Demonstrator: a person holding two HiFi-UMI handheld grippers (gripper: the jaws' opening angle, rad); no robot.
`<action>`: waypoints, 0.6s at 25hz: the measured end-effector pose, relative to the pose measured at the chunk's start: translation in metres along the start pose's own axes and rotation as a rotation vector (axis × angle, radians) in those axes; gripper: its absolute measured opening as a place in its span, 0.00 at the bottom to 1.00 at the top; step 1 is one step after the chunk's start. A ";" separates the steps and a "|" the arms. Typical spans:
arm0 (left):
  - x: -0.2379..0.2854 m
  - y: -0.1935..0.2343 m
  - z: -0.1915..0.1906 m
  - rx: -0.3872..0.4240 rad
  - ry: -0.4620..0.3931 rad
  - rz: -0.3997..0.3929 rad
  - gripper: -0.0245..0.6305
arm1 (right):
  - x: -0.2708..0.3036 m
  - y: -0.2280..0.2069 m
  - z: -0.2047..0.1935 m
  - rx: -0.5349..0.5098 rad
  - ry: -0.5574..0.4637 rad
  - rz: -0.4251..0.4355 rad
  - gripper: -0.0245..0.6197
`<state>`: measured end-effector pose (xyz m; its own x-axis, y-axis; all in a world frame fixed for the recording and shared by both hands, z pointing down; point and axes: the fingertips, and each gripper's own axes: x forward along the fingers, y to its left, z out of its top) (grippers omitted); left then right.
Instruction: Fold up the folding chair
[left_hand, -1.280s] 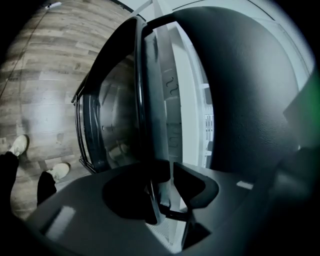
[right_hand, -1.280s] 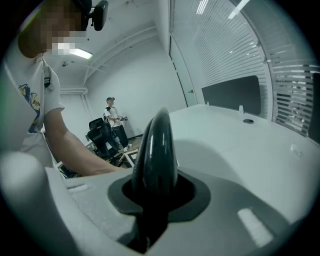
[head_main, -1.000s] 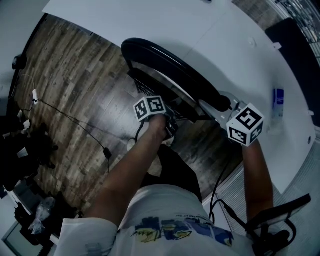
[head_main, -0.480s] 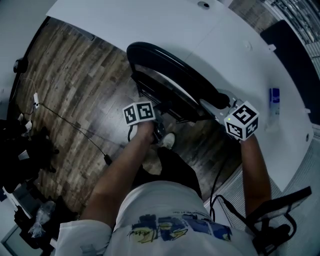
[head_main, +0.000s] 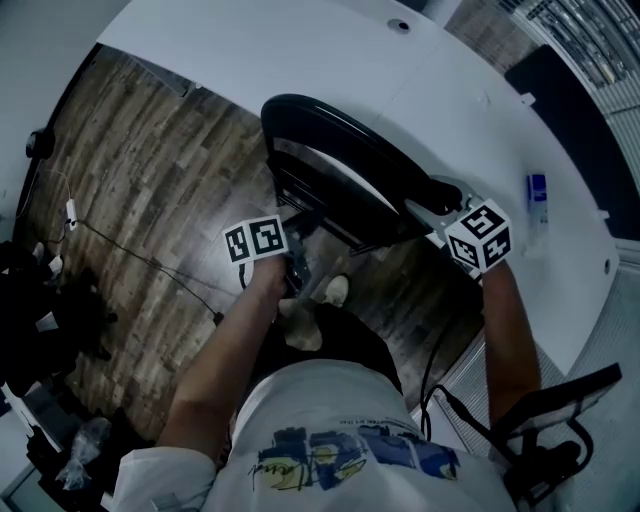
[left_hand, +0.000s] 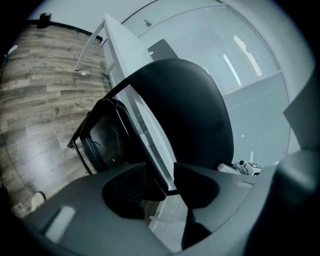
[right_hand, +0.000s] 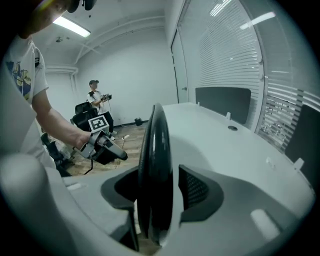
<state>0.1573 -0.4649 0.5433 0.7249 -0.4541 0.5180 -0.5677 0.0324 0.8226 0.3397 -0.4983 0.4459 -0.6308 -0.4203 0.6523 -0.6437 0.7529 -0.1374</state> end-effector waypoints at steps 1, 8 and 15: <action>-0.006 -0.002 0.002 0.007 -0.003 -0.006 0.31 | -0.003 0.001 0.000 0.000 0.008 -0.010 0.34; -0.040 -0.017 0.014 0.131 -0.014 -0.036 0.31 | -0.034 -0.002 0.002 0.011 0.033 -0.114 0.35; -0.077 -0.033 0.028 0.281 -0.016 -0.075 0.31 | -0.080 0.007 0.011 0.110 -0.052 -0.281 0.35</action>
<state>0.1091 -0.4563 0.4696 0.7642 -0.4597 0.4525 -0.5998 -0.2486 0.7605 0.3810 -0.4650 0.3849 -0.4411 -0.6317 0.6375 -0.8373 0.5453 -0.0391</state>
